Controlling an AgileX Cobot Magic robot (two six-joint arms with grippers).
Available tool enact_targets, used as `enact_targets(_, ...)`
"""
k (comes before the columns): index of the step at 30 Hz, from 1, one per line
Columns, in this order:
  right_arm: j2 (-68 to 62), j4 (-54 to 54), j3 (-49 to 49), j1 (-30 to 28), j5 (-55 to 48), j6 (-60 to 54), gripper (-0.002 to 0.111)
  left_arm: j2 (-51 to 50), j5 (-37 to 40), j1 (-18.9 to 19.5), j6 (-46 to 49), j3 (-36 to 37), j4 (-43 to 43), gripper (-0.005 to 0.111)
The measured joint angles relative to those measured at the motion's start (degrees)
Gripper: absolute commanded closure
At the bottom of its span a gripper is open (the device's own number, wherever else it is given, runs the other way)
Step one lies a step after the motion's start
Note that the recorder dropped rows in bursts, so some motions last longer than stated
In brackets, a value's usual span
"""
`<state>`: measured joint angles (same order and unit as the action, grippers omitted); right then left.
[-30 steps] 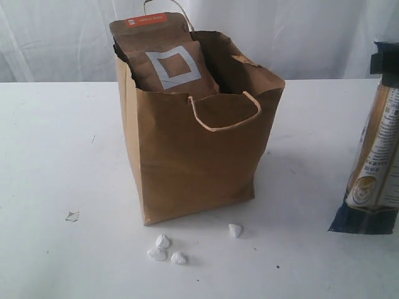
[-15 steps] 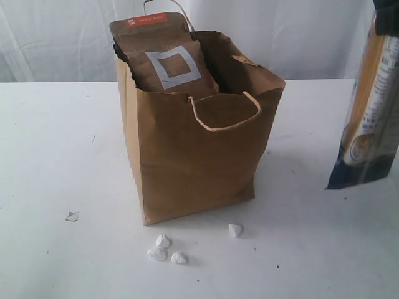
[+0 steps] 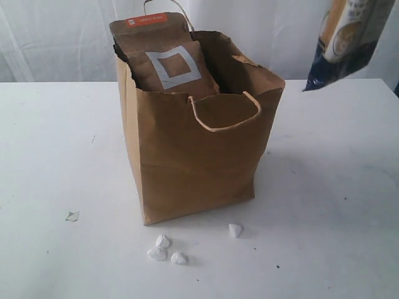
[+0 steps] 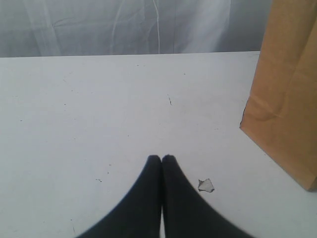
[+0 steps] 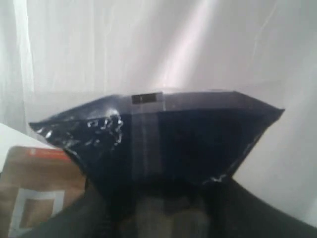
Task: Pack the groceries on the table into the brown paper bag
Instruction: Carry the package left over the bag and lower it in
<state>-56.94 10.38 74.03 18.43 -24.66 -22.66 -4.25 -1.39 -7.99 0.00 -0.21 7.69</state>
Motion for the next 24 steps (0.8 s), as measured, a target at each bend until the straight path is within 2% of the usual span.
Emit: enact_targets(24, -14.52, 0.73, 15.09, 15.3, -2.45, -1.44, 0.108, 0.0, 0.0, 0.0, 0.0, 0.0, 0.0, 0.107)
